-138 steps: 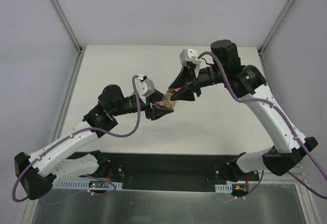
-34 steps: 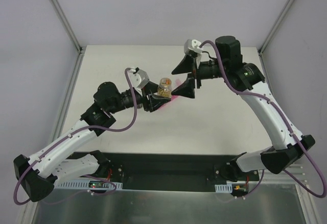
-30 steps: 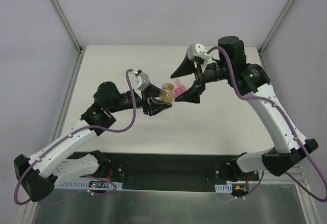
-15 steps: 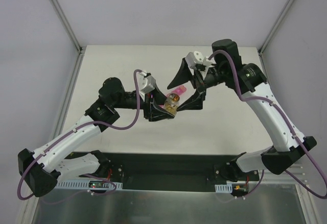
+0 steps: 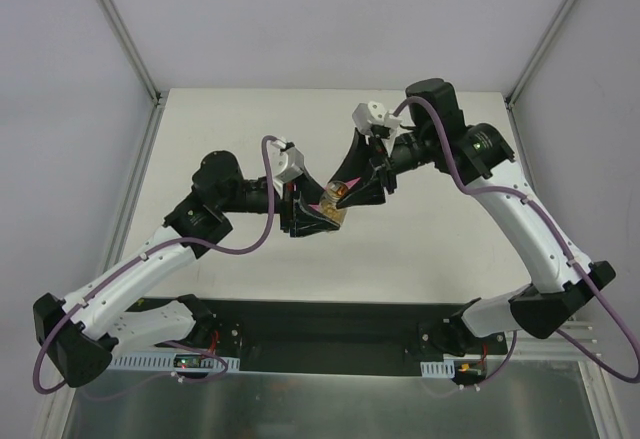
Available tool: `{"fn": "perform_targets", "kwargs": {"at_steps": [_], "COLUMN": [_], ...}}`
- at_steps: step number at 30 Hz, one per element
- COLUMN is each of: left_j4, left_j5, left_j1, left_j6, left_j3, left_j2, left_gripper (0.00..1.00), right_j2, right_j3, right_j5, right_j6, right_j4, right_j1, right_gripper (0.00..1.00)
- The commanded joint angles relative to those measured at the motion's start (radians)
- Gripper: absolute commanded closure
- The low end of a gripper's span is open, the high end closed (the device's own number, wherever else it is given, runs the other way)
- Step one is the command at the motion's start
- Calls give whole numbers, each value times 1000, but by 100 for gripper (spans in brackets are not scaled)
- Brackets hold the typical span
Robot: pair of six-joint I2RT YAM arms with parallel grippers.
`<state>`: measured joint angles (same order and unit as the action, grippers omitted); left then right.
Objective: Sort the pills into containers
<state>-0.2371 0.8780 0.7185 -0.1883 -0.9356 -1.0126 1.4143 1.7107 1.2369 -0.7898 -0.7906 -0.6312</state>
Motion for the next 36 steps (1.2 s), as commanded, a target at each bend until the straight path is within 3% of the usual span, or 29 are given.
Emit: {"fn": "perform_targets", "kwargs": {"at_steps": [1,8,18,24,29,34,36], "left_j4": [33,97,90,58,50,50,48], "left_j5": [-143,-401,-774,-789,-700,-620,-613], "left_j1": [-2,22,142,147,145,145,145], "left_j6": [64,131,179,202,227,220,216], "left_j3": [-51,-49,-65,-62,-48,-31,-29], "left_j2": [31,45,-1,-1,20,35,39], "left_gripper": [91,92,92,92,92,92,92], "right_j2": [-38,-20,15,8,-9,2,3], "right_j3": [-8,-22,-69,-86,-99,-98,-100], "right_j5": [-117,-309,-530,-548,-492,-461,-447], "right_j6": [11,170,322,301,245,242,253], "right_j4": [56,165,271,263,255,252,267], "right_j1": [-39,-42,-58,-59,-55,-55,-55], "right_gripper": [67,68,68,68,49,50,60]}}
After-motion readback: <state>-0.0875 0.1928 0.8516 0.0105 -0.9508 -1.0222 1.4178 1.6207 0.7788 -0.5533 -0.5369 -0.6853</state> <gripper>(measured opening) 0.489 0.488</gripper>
